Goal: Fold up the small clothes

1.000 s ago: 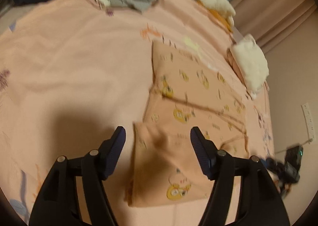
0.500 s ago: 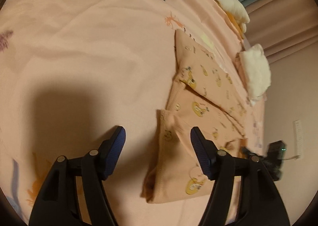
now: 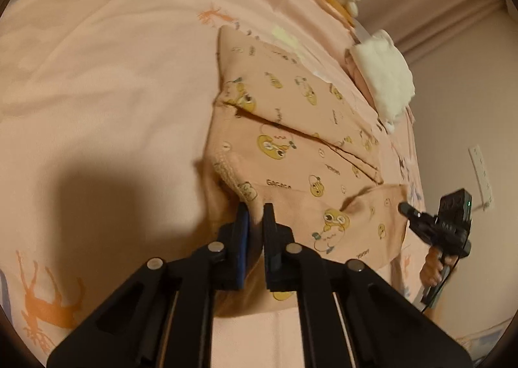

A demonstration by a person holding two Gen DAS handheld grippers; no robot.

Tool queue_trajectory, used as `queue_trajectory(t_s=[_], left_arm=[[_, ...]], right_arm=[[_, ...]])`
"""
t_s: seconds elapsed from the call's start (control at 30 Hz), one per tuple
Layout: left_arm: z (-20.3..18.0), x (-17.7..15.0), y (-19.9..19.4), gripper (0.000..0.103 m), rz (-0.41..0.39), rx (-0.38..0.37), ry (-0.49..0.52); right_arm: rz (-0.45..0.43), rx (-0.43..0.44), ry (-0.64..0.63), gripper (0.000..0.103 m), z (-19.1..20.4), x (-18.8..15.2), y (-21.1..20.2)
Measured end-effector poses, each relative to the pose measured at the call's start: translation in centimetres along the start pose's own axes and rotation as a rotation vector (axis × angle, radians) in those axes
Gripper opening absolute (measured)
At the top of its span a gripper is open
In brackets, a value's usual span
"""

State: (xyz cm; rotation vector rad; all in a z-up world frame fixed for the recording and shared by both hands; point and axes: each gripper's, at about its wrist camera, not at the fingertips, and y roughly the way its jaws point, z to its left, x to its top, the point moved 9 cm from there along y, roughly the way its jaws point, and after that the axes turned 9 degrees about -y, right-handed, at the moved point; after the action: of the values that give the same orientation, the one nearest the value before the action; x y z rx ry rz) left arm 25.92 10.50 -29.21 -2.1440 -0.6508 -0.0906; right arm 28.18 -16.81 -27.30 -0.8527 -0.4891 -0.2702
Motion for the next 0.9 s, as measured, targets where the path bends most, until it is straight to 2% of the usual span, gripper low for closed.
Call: queue_trajectory(t_s=[0.1, 0.2, 0.27, 0.37, 0.47, 0.57, 0.73, 0.8, 0.9], left_arm=[[-0.1, 0.2, -0.2, 0.005, -0.022, 0.009, 0.006], [-0.2, 1.1, -0.7, 0.005, -0.049, -0.033, -0.028], [-0.5, 1.6, -0.9, 0.005, -0.067, -0.04, -0.025], [-0.8, 2.1, -1.2, 0.005, -0.088, -0.024, -0.012], [-1.7, 2.8, -2.1, 0.005, -0.115, -0.078, -0.018], [-3.0, 3.8, -2.9, 0.005, -0.15, -0.121, -0.009], [-4.7, 5.8, -3.4, 0.005, -0.2, -0.192, -0.029], [-4.9, 7.0, -3.6, 0.005, -0.229, -0.199, -0.044], [-6.1, 9.2, -4.4, 0.005, -0.275, -0.271, -0.059]], right_arm=[[0.011, 0.0, 0.015, 0.008, 0.0, -0.2, 1.1], [0.063, -0.042, 0.056, 0.009, -1.0, -0.5, 2.7], [0.077, -0.03, 0.066, 0.009, -1.1, -0.6, 3.9], [0.023, -0.002, 0.037, 0.005, -0.2, -0.3, 4.1], [-0.031, 0.06, 0.018, 0.005, 0.9, 0.5, 2.9], [-0.072, 0.055, -0.007, 0.005, 1.5, 1.8, 1.0], [-0.193, 0.103, -0.044, 0.005, 3.0, 4.8, -2.8], [-0.211, 0.087, -0.054, 0.005, 3.2, 5.7, -3.2], [-0.226, 0.085, -0.065, 0.005, 3.3, 7.1, -3.3]])
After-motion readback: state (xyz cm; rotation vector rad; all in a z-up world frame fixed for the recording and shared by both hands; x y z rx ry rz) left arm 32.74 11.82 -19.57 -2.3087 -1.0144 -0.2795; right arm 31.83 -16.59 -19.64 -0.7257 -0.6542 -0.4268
